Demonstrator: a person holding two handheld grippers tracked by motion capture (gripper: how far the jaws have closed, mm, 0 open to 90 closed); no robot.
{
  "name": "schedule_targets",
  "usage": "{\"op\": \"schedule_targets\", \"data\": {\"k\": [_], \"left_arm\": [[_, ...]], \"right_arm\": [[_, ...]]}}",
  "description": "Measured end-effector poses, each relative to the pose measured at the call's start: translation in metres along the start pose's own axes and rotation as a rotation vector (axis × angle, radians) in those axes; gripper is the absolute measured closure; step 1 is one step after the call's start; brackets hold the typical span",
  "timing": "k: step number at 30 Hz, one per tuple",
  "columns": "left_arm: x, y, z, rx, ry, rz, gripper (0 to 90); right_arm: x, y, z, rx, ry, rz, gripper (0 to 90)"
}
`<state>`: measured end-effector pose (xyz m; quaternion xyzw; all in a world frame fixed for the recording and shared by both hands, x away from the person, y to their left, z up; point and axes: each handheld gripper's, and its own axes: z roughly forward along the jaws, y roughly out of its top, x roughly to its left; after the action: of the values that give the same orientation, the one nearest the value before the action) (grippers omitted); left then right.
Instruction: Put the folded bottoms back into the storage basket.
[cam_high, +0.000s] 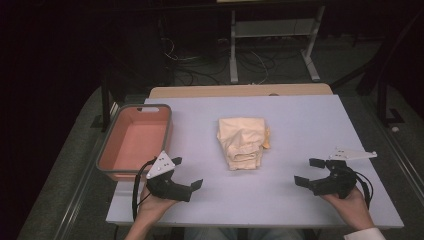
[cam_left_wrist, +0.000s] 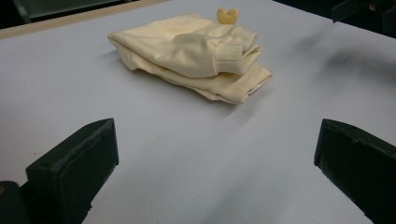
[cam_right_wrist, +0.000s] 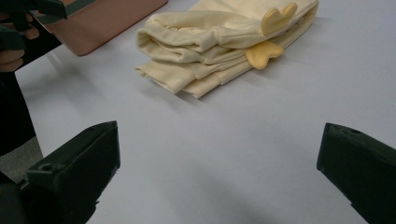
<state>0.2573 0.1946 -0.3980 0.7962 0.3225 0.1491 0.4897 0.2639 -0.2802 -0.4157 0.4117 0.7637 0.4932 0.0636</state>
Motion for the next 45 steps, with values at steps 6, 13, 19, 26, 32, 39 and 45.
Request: {"op": "schedule_targets", "data": {"k": [6, 13, 19, 26, 32, 39, 45], "left_arm": [[-0.001, 0.0, 0.0, 0.0, -0.004, 0.0, 0.0], [-0.001, 0.0, 0.0, 0.003, -0.006, 0.002, 0.0], [-0.003, 0.002, -0.001, 0.006, -0.015, -0.006, 0.0], [-0.006, 0.004, -0.003, 0.002, -0.027, -0.005, 0.0], [-0.008, 0.008, -0.003, 0.012, -0.021, 0.006, 0.0], [-0.007, 0.012, -0.004, 0.01, -0.004, 0.0, 0.0], [-0.007, 0.016, -0.003, 0.018, -0.007, -0.003, 0.0]], "right_arm": [[-0.001, -0.001, -0.002, 0.004, 0.002, 0.006, 0.0], [0.001, -0.001, -0.003, 0.009, -0.001, -0.001, 0.0], [0.002, -0.001, -0.004, 0.01, -0.002, -0.005, 0.0], [0.005, 0.0, -0.003, 0.01, 0.004, -0.014, 0.0], [0.009, 0.003, -0.003, 0.014, 0.008, -0.02, 0.0], [0.012, 0.008, -0.004, 0.031, -0.005, -0.023, 0.0], [0.014, 0.011, -0.003, 0.047, -0.008, -0.028, 0.0]]}}
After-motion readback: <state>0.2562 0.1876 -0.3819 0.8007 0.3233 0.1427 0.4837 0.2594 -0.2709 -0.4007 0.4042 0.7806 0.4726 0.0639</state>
